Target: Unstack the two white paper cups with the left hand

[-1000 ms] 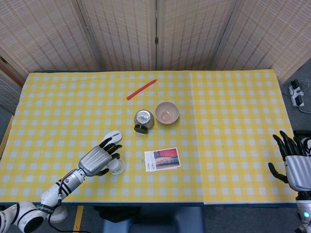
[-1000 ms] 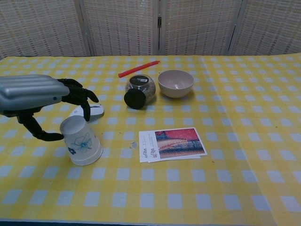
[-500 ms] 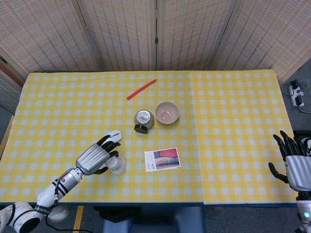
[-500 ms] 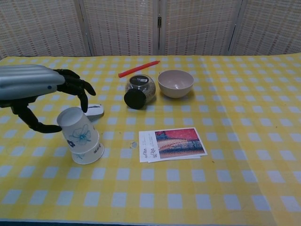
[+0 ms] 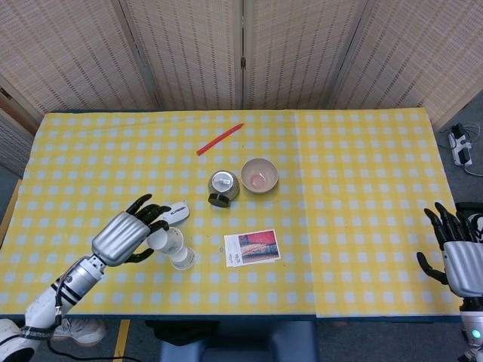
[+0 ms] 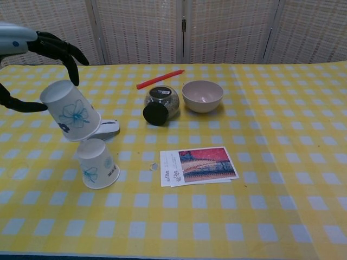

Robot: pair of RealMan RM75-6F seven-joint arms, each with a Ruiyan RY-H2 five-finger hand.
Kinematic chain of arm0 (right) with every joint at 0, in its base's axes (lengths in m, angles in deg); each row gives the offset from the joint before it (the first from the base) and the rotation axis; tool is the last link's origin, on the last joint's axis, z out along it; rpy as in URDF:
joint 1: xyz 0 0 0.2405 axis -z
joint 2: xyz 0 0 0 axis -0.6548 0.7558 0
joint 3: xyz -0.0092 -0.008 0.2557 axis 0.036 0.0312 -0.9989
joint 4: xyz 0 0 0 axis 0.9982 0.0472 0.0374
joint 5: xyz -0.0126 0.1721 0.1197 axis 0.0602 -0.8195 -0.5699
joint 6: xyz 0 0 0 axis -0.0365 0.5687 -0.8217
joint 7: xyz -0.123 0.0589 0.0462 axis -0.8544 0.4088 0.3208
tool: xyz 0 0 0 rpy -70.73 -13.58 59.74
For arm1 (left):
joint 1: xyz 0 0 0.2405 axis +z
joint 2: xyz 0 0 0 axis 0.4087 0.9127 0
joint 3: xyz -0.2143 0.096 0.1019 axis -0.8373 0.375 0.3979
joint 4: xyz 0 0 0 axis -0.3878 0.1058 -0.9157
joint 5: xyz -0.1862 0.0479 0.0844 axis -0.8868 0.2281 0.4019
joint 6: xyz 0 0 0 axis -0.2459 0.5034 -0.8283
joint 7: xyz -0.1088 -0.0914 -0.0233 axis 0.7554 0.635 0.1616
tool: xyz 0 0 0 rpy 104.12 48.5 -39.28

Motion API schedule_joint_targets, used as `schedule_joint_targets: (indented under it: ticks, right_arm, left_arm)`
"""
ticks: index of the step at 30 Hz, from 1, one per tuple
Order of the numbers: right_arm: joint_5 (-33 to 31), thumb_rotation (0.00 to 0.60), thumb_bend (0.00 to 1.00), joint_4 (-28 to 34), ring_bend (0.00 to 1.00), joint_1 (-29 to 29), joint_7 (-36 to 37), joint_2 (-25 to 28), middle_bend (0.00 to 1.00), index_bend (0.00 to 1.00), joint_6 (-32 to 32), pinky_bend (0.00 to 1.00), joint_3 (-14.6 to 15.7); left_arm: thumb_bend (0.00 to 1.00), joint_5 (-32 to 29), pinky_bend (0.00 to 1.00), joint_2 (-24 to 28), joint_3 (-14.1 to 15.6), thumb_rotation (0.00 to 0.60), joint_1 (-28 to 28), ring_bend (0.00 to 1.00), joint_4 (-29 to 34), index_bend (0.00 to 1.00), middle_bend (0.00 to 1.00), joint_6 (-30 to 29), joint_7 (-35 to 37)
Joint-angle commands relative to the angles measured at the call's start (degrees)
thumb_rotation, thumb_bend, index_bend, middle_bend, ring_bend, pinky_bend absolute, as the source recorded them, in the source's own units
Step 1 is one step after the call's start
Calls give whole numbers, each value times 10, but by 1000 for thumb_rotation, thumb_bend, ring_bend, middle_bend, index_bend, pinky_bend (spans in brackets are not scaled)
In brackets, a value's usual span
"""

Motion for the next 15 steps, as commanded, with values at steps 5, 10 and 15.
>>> schedule_joint_targets:
  ticks: [5,10,15]
  right_arm:
    - [1,600,390,-1,87,0,1,-1,0,0,-1,0,0]
    - [2,600,390,-1,87,-1,0,-1,0,0,-3,0,2]
    - [3,600,390,1,87,0,-1,0,0,0,0,0,2]
  left_arm:
    - [401,-9,64,20,10,600,20,189,3,420,176,-6,-15]
    - [401,-41,58,7,23,600,24,192,-4,422,176,19,-65]
    - [400,-67,55,-16,29,600,25,195,-18,422,176,31,-104]
